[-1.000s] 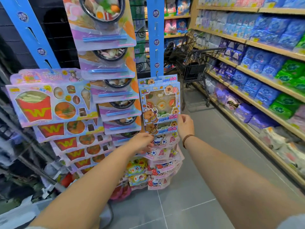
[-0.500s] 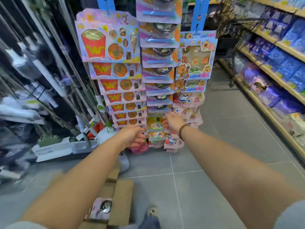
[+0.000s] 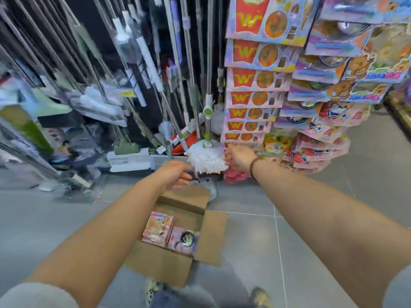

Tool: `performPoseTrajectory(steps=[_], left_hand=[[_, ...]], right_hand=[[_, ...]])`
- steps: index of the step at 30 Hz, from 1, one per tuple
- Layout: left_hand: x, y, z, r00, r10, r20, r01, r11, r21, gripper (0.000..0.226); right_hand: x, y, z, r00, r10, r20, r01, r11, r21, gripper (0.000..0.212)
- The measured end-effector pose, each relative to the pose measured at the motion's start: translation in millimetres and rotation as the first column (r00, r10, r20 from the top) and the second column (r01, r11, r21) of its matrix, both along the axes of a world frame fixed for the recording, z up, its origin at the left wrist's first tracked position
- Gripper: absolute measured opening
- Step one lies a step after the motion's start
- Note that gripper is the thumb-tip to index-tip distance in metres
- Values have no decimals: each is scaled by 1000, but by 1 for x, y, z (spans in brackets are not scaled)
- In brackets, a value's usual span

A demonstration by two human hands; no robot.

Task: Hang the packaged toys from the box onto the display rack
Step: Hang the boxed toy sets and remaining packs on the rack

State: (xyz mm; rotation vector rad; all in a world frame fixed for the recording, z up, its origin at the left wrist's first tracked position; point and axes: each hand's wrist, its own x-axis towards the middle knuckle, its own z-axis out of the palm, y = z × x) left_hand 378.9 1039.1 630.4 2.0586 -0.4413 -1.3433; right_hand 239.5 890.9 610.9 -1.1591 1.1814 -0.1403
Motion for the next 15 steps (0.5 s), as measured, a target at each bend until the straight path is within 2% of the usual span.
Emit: performPoseTrajectory(steps=[5,9,12,15], left_hand=[[96,28,-22,996,-88,7,87,995,51,33],[149,44,-38,981,-193,30,190,978,91,25],[175,49,-62,967,-252,39,246,961,124,15],[188,53,-96,961,-275,41,266,952,153,18]], right_hand=[[85,39,-25,996,-78,-36,77,997,-26,24],[127,71,-42,991,-109,-84,111,994,25,22],[149,86,-62,987,-69,-144,71,997,8,22],[161,96,-91,981,-35,-192,31,999,-22,19]])
